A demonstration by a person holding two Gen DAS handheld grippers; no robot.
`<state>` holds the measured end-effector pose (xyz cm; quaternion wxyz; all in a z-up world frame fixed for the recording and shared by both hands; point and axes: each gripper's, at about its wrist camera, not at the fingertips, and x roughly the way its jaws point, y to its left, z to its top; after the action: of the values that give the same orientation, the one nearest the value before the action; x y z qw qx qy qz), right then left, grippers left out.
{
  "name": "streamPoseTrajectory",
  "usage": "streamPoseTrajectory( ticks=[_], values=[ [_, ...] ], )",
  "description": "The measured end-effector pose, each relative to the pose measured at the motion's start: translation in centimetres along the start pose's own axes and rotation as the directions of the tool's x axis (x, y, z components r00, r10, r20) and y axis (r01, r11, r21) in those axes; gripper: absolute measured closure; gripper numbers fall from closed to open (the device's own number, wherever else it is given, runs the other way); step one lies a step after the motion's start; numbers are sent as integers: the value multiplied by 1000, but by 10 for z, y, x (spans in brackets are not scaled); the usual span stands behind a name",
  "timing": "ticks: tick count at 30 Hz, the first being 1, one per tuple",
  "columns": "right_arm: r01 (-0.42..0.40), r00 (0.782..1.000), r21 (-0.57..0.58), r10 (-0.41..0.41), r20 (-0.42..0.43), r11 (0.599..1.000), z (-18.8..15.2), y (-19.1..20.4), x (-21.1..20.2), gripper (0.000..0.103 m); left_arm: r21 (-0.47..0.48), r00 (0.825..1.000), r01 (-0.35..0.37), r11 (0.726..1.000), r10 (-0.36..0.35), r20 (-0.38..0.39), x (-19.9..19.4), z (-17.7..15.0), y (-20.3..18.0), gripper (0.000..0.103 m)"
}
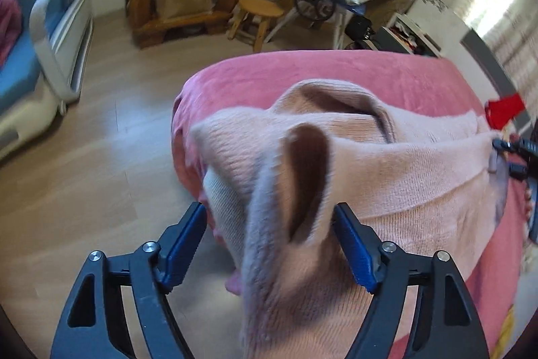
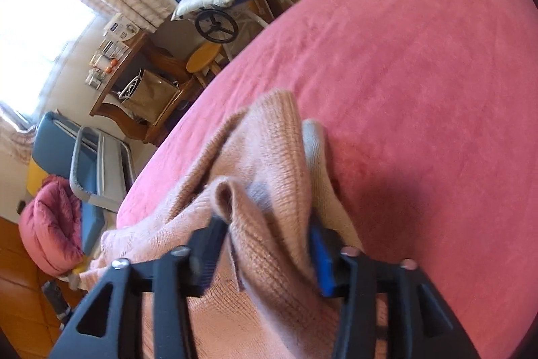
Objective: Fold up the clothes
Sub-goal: 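Lay the folded sweater down and open both grippers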
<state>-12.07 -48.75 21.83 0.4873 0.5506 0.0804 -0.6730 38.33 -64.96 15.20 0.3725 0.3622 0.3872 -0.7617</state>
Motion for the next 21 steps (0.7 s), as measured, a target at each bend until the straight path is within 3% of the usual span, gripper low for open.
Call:
streamPoseTrajectory(
  ticks=[2, 5, 9, 12, 15, 21],
  values=[
    [34, 998, -11, -33, 62, 999, 2, 0, -19, 17, -44, 1000, 5, 999, -5, -1, -5, -4, 9, 25],
    [75, 986, -7, -73, 150, 997, 3, -2, -52, 16, -108, 1000, -12, 994, 13, 9, -17, -11, 23, 25],
    [129, 977, -67, -116, 179, 989, -17, 6, -91, 16, -165, 997, -72, 984, 76, 18, -37, -26, 29, 25],
    [200, 975, -210, -173, 141, 957, -56, 33, -104, 16, -101, 994, -105, 989, 106, 10, -50, -46, 2, 25],
    [239, 971, -336, -218, 100, 911, -103, 59, -104, 16, -14, 996, -84, 996, 84, -7, -57, -72, -36, 25],
    [215, 974, -468, -224, 38, 857, -197, 111, -101, 16, 157, 999, 0, 988, 7, -41, -74, -123, -122, 22]
  ],
)
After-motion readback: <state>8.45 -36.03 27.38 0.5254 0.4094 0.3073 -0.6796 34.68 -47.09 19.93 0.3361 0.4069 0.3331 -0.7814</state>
